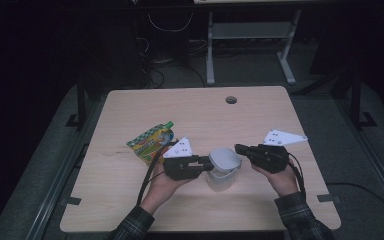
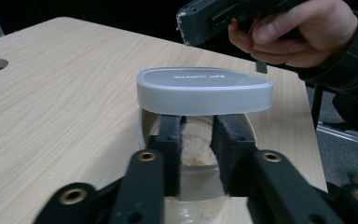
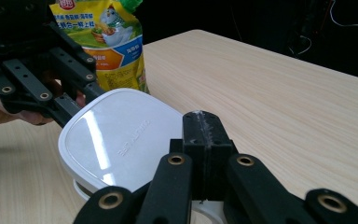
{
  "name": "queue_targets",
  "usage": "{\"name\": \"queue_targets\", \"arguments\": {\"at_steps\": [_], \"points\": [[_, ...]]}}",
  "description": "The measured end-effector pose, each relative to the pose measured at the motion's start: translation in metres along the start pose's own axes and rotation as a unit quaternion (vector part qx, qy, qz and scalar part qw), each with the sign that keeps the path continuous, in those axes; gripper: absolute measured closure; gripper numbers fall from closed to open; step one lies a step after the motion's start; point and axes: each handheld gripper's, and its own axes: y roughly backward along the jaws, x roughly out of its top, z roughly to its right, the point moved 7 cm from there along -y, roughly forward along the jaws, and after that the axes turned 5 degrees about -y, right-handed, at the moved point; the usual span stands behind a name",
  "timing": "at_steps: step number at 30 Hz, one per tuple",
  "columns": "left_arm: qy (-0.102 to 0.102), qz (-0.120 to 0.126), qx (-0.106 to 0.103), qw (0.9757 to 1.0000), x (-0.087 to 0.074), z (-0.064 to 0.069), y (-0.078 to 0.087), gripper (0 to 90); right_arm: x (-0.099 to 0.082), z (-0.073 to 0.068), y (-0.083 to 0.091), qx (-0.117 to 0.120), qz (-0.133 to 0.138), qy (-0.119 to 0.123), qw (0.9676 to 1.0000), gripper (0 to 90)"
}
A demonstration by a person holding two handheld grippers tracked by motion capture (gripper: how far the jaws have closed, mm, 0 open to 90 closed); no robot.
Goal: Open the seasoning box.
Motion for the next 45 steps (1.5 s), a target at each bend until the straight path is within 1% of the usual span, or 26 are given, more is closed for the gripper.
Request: {"name": "queue_targets", "arguments": {"at_steps": [3,5,7,11,13,17,19,24,25,32,33,34,40,45], "points": [[-0.003,-0.004,-0.010,0.9999,0.001,0.000,0.000,84.3,0.000,0.002,0.001,0.000,-0.001,-0.004,1.0000,89.7],[-0.003,-0.001,-0.014,0.9999,0.003,0.000,0.001,89.8,-0.001,0.003,0.001,-0.002,-0.001,-0.005,1.0000,89.7],[-0.002,0.001,-0.019,0.9998,0.004,-0.001,0.000,90.0,-0.001,0.003,0.001,-0.001,-0.003,-0.002,1.0000,89.8],[-0.010,-0.006,-0.027,0.9996,0.006,-0.001,-0.002,90.0,-0.004,0.003,0.000,-0.003,-0.012,0.007,0.9999,89.8],[-0.011,-0.004,-0.030,0.9995,0.007,-0.002,-0.003,90.0,-0.005,0.003,-0.002,-0.004,-0.016,0.008,0.9998,89.8],[-0.010,0.000,-0.029,0.9995,0.008,-0.002,-0.002,90.0,-0.007,0.003,-0.003,-0.003,-0.023,0.011,0.9997,89.8],[-0.009,0.001,-0.028,0.9996,0.008,-0.002,-0.001,90.0,-0.009,0.003,-0.005,-0.002,-0.027,0.008,0.9996,89.8],[-0.010,0.007,-0.027,0.9996,0.011,-0.002,0.000,90.0,-0.011,0.003,-0.008,-0.004,-0.035,0.013,0.9993,89.8],[-0.010,0.008,-0.027,0.9995,0.012,-0.002,0.000,90.0,-0.012,0.003,-0.008,-0.005,-0.036,0.010,0.9993,89.8],[-0.010,0.014,-0.026,0.9995,0.014,-0.002,0.002,90.0,-0.014,0.007,-0.008,-0.010,-0.035,0.007,0.9993,89.8],[-0.009,0.014,-0.026,0.9995,0.015,-0.002,0.002,90.0,-0.014,0.007,-0.008,-0.010,-0.034,0.001,0.9994,89.7],[-0.010,0.014,-0.027,0.9995,0.015,-0.002,0.002,90.0,-0.015,0.008,-0.008,-0.010,-0.035,0.000,0.9993,89.8],[-0.013,0.018,-0.027,0.9994,0.019,-0.001,0.002,90.0,-0.015,0.009,-0.008,-0.011,-0.034,-0.002,0.9994,89.8],[-0.014,0.015,-0.028,0.9994,0.021,0.000,0.001,90.0,-0.017,0.011,-0.009,-0.012,-0.037,-0.005,0.9992,89.8]]}}
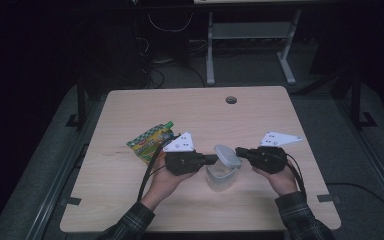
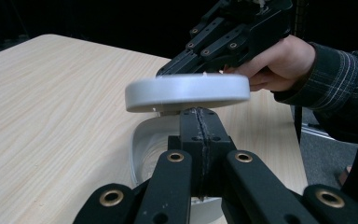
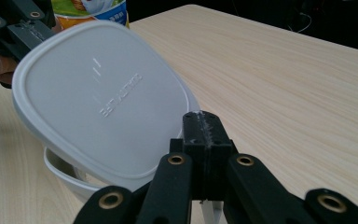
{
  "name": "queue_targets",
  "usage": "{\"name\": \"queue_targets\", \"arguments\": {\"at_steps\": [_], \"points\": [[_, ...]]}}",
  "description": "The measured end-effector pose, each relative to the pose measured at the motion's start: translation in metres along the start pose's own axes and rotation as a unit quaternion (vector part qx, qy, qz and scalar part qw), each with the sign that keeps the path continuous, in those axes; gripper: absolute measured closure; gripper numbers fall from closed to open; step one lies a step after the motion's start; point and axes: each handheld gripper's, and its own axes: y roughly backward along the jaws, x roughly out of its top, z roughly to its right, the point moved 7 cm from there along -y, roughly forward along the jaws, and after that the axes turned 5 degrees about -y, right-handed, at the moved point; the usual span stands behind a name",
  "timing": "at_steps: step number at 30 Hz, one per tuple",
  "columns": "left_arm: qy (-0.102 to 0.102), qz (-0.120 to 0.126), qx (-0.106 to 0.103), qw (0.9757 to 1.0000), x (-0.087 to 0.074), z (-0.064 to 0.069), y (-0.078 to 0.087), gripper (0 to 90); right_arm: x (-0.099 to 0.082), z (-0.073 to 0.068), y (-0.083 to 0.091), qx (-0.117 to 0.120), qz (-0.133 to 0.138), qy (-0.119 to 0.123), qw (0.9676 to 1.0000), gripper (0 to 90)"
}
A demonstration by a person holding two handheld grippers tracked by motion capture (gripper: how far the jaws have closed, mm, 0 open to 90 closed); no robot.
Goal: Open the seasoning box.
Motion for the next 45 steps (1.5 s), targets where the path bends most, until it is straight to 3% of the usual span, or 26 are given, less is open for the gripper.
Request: {"name": "queue_targets", "arguments": {"at_steps": [16,45], "points": [[0.001,0.001,-0.001,1.0000,0.003,0.001,-0.002,90.0,-0.005,0.005,-0.002,-0.002,-0.008,-0.007,0.9999,89.8],[-0.009,0.010,-0.001,0.9999,0.027,-0.005,-0.020,90.0,-0.011,0.005,-0.003,-0.008,-0.021,0.006,0.9997,89.8]]}}
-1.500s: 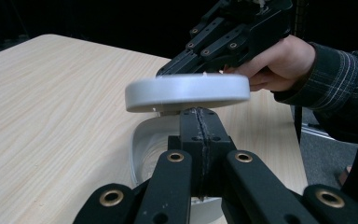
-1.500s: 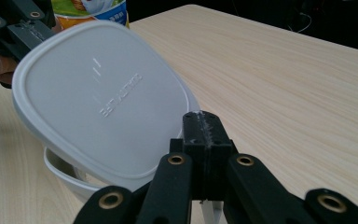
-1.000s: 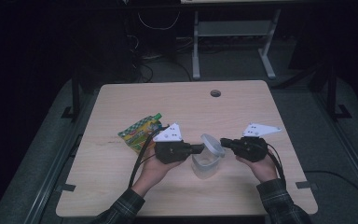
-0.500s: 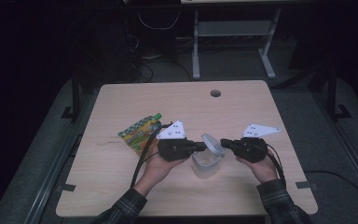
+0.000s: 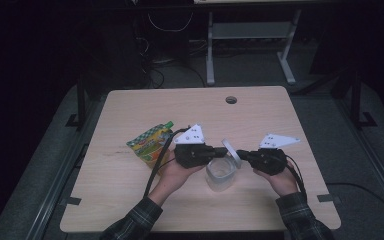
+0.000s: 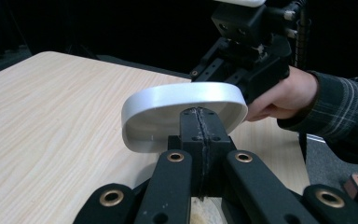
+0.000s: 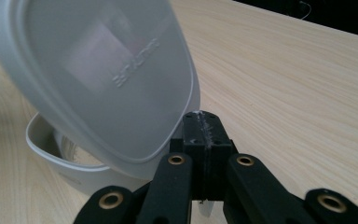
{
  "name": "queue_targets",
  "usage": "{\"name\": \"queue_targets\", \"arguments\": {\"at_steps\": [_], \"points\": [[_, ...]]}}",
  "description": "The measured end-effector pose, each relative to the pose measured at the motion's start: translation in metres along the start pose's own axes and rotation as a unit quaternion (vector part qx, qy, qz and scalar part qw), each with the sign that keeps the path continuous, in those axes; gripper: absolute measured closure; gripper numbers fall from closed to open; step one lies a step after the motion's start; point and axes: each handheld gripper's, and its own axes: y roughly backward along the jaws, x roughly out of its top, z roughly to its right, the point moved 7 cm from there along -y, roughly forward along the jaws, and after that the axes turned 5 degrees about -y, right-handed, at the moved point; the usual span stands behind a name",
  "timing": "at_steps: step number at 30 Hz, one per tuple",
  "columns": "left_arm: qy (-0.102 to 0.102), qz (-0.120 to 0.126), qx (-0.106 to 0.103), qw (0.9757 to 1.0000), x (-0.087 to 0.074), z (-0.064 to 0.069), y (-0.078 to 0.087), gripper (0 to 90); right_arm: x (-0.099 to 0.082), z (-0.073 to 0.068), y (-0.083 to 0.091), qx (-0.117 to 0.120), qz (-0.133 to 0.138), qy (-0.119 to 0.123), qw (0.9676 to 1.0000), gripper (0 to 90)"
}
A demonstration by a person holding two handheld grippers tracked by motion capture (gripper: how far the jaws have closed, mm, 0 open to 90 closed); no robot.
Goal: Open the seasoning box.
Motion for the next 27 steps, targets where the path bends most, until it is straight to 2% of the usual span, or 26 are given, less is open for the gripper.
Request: {"name": "queue_targets", "arguments": {"at_steps": [6,14,27], "points": [[0.001,0.001,0.001,1.0000,0.002,-0.003,-0.003,90.0,-0.001,0.000,-0.001,0.002,-0.002,0.002,1.0000,89.8],[0.006,-0.005,-0.001,1.0000,-0.001,-0.001,0.001,90.0,-0.002,0.006,0.007,-0.015,0.006,-0.010,0.9998,89.8],[0.022,-0.017,0.007,0.9996,-0.012,0.000,0.022,89.8,-0.019,0.015,0.032,-0.028,0.013,-0.028,0.9991,89.7]]}}
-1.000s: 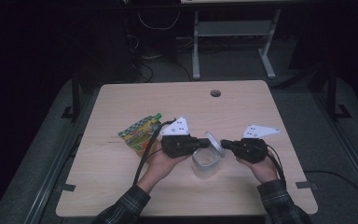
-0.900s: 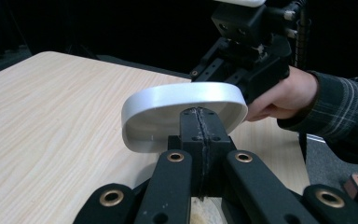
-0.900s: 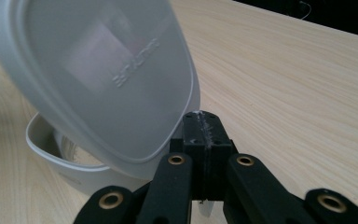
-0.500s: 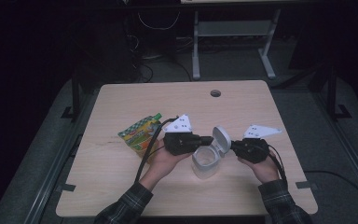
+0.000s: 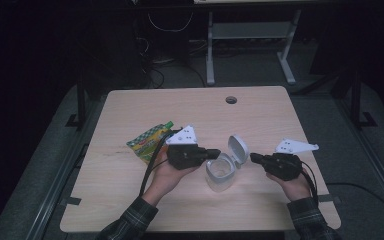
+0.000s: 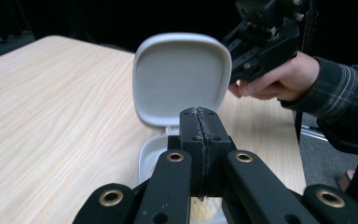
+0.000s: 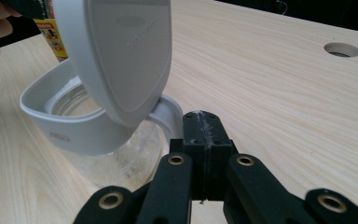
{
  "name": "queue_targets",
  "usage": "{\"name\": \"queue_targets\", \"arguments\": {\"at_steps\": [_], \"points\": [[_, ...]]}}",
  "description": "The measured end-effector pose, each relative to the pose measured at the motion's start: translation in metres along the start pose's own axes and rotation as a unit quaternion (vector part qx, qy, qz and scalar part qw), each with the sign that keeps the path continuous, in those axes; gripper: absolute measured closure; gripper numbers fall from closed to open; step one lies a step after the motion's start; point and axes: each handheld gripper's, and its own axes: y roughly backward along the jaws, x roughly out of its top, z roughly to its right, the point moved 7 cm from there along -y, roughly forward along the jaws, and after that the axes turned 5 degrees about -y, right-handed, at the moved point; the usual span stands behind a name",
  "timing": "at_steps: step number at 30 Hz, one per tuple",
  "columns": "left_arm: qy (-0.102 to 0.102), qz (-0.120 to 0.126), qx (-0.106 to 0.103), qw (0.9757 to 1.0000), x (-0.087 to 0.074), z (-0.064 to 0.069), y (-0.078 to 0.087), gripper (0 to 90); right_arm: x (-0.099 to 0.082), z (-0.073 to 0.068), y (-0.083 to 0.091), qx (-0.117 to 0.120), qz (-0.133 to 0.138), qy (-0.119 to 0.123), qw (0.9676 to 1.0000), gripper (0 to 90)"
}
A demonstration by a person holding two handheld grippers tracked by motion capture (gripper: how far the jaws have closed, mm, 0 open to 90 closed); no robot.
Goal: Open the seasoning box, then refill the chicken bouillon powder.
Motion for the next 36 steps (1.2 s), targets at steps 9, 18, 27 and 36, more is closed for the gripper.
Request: {"name": "queue_targets", "arguments": {"at_steps": [9,18,27,36], "points": [[0.010,-0.014,0.011,0.9998,-0.014,0.001,0.019,87.4,-0.010,0.000,0.007,-0.004,-0.001,-0.004,1.0000,89.1],[0.014,-0.026,0.017,0.9994,-0.025,0.005,0.038,85.7,-0.013,-0.004,0.012,-0.006,0.006,0.000,1.0000,87.5],[0.028,-0.027,0.020,0.9990,-0.033,0.005,0.056,82.5,-0.015,-0.007,0.011,0.000,0.003,0.002,1.0000,86.3],[0.035,-0.033,0.024,0.9985,-0.045,0.007,0.075,79.1,-0.016,-0.007,0.010,0.002,0.002,0.002,1.0000,85.1]]}}
